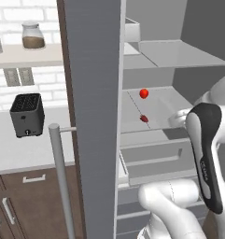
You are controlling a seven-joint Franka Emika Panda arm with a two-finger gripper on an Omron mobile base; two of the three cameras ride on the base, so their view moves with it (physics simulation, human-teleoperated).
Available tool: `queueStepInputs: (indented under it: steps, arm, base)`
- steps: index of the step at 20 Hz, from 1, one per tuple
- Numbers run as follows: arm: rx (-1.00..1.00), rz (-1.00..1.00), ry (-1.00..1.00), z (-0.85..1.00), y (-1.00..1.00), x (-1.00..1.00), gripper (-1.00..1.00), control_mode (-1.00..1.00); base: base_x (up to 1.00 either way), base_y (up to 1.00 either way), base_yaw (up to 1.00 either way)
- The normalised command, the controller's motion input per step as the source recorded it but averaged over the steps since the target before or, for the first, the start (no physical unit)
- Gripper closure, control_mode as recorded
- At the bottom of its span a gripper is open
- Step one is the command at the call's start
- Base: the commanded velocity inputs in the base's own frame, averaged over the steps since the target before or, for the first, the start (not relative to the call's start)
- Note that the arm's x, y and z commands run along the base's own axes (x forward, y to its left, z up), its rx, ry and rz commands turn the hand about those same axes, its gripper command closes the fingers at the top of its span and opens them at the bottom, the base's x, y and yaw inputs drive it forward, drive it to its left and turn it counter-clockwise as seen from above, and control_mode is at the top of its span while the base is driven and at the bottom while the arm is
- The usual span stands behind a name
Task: Take the strawberry from the fridge and place it on top of the pancake, located on the dining counter.
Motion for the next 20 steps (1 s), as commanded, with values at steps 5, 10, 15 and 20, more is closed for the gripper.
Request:
queueStepInputs:
  steps: [5, 10, 15, 20]
  arm:
    - [0.0, 0.08, -0.01, -0.29, 0.0, 0.55, -1.0, -1.0]
    - [-0.01, 0.02, -0.08, -0.22, 0.0, 0.53, -1.0, -1.0]
    - [0.0, 0.0, 0.0, -0.05, 0.0, 0.67, -1.0, -1.0]
    - [0.0, 0.0, 0.0, -0.17, 0.0, 0.63, -1.0, -1.0]
  base:
    - [0.0, 0.0, 0.0]
    - [0.0, 0.0, 0.0]
    - [0.0, 0.0, 0.0]
    - [0.0, 0.0, 0.0]
